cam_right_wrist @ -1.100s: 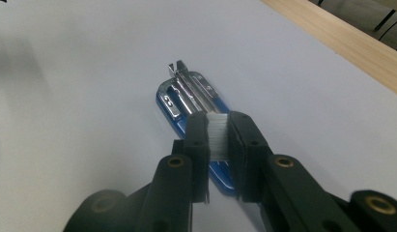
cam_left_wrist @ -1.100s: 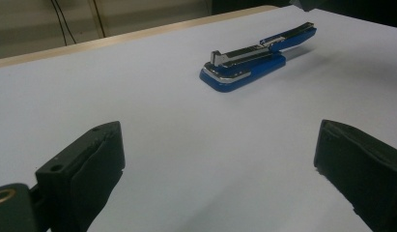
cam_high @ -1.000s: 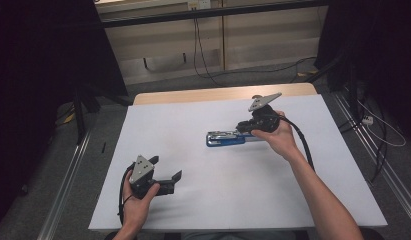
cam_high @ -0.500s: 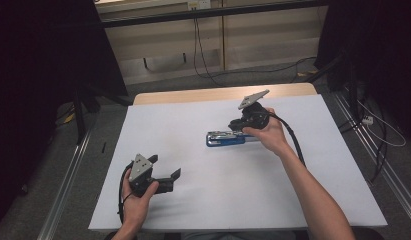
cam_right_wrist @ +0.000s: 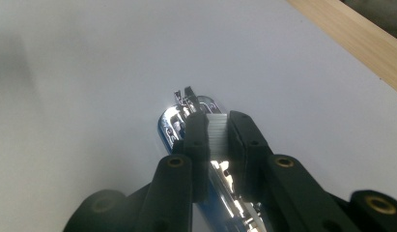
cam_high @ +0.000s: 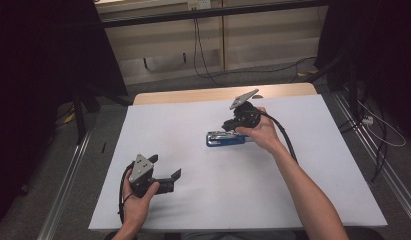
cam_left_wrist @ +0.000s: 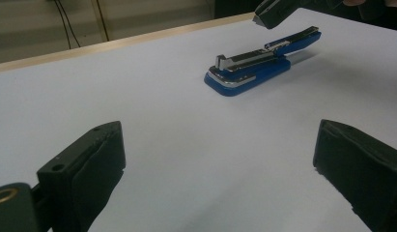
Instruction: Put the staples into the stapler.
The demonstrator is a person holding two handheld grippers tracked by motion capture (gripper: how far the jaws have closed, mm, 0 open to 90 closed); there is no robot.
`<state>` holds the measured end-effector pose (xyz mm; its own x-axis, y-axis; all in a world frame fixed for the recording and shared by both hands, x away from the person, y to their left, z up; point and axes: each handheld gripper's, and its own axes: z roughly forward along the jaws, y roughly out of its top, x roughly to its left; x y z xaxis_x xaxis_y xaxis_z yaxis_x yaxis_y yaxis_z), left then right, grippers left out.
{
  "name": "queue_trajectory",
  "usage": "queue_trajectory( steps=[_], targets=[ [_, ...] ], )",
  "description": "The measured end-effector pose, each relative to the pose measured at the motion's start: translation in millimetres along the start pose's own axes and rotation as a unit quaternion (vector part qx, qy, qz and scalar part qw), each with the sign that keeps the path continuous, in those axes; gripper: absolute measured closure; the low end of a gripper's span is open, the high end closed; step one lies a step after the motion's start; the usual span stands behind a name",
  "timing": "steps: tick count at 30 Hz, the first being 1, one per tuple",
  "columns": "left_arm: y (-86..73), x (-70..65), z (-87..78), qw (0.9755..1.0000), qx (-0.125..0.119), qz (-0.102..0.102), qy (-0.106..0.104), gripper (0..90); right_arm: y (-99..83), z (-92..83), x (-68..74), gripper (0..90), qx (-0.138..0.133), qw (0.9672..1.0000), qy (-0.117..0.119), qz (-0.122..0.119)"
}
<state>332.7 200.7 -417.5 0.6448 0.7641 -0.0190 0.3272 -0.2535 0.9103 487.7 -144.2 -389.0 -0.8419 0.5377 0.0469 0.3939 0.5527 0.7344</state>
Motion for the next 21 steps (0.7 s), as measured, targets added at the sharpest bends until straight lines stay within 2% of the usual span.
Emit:
queue_trajectory(
  steps=[16,21],
  targets=[
    [-0.4,2.4,0.0,1.0,-0.001,-0.01,0.001,4.4,6.3,16.9,-5.3,79.3,0.017,0.9998,0.002,-0.002],
    [-0.2,2.3,-0.2,1.0,-0.002,-0.009,0.0,4.5,8.4,23.0,-5.2,79.3,0.021,0.9997,0.002,-0.011]
  ],
)
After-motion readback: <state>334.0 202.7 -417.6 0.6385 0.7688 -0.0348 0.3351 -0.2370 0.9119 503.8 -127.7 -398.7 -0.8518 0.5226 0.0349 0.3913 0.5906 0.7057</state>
